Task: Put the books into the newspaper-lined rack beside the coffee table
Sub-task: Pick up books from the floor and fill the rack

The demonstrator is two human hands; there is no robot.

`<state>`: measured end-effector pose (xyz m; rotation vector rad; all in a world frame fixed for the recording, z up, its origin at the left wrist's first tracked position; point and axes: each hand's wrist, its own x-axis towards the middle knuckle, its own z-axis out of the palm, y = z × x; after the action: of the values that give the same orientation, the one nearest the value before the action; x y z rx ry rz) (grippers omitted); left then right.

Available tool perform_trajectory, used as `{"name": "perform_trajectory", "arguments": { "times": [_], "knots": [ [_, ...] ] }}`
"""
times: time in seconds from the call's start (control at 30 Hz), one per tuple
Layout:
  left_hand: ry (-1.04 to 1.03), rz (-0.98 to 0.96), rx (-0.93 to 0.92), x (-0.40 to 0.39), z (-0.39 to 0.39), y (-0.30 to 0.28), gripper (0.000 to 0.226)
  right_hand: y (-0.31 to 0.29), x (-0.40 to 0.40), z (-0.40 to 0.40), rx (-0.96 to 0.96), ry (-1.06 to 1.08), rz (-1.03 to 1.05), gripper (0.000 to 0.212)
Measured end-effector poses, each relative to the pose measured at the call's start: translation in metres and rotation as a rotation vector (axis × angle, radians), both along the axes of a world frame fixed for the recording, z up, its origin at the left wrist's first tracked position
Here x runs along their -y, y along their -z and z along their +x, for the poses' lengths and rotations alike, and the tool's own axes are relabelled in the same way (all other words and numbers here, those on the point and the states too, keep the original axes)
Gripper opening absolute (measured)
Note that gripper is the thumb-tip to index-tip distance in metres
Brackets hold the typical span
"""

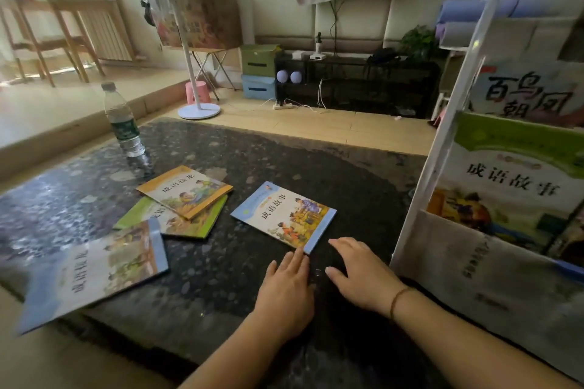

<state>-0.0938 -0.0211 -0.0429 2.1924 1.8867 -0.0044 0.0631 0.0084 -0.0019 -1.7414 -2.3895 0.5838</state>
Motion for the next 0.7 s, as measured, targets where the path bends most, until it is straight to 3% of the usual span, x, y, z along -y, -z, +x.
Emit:
{"name": "perform_trajectory", "arguments": {
  "times": [0.17,0.37,0.57,0.7],
  "knots": [
    [-0.007,-0.029,0.018,0.007,0.002,0.006,0.067,0.007,-0.061,-0.037,-0.071,0.16,-0.064,0.067],
    [-0.069,0.186,0.17,0.019,0.004,0.019,0.067,0.023,-0.117,-0.055,0.027,0.232,-0.075,0.067],
    [-0.082,0.268,0.197,0.02,0.006,0.022,0.065,0.031,-0.137,-0.064,0.165,0.345,0.037,0.054],
    [-0.095,0.3,0.208,0.021,0.007,0.021,0.062,0.029,-0.139,-0.066,0.077,0.409,0.053,0.056]
  ]
}}
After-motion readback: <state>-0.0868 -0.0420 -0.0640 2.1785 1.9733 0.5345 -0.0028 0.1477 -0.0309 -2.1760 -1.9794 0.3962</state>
